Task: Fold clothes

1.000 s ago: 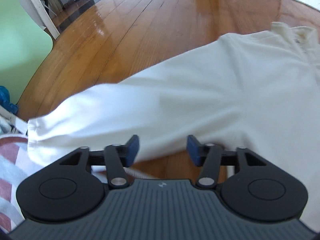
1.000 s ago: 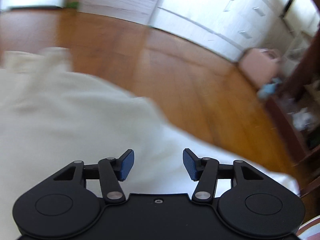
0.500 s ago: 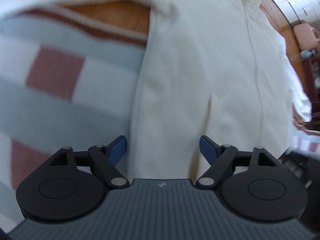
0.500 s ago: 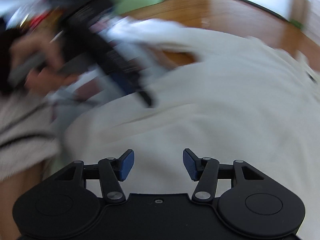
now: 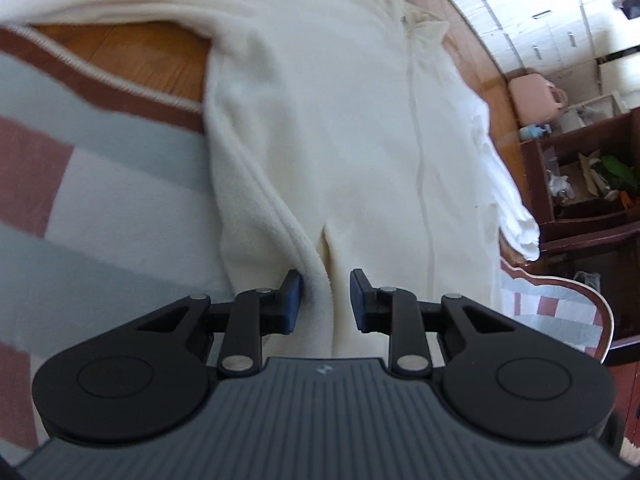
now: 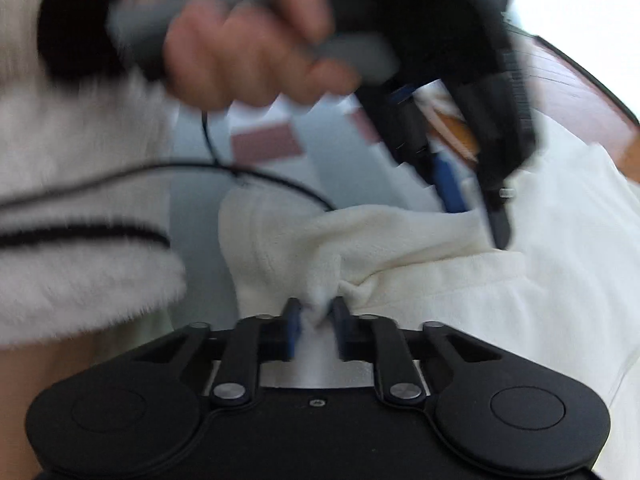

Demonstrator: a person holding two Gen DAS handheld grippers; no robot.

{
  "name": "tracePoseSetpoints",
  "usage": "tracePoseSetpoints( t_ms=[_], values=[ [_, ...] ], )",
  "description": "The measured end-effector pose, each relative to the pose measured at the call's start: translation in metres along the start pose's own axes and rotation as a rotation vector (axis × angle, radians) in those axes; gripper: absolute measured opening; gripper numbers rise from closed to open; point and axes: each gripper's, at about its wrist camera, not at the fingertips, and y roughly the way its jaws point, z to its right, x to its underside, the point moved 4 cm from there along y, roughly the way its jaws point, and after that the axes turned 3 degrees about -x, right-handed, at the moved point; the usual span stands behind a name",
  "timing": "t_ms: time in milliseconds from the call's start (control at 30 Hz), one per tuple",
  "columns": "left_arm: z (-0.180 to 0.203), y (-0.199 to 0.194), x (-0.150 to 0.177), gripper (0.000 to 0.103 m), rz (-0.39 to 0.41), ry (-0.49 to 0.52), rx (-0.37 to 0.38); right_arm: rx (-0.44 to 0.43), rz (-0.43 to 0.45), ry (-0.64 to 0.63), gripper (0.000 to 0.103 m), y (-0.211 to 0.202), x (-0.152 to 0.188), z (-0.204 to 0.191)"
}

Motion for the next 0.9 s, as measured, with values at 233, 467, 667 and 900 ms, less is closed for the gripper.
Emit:
tracePoseSetpoints(
  t_ms=[233,467,667,900],
  values=[
    [0.018,-0.003,-0.015,0.037,0.069,0.089,0.018,0.127,0.106,0.396,0.008,-0.049,0.032,0.085],
    [0.066,-0.040,0.029,0.055,0.119,0.386,-0.070,0.050,0.150,0.710,0.008,-0.060,0.071,0.122],
    [0.110,-0.031,0.093,0.083,0.050,0.669,-0.168,-0.004,0.199,0.806,0.008,-0.070,0.080,0.127],
    [0.102,0.011,0.085,0.009,0.059,0.791,-0.537,0.000,0.304,0.835,0.008,-0.080,0.066,0.121]
  ],
)
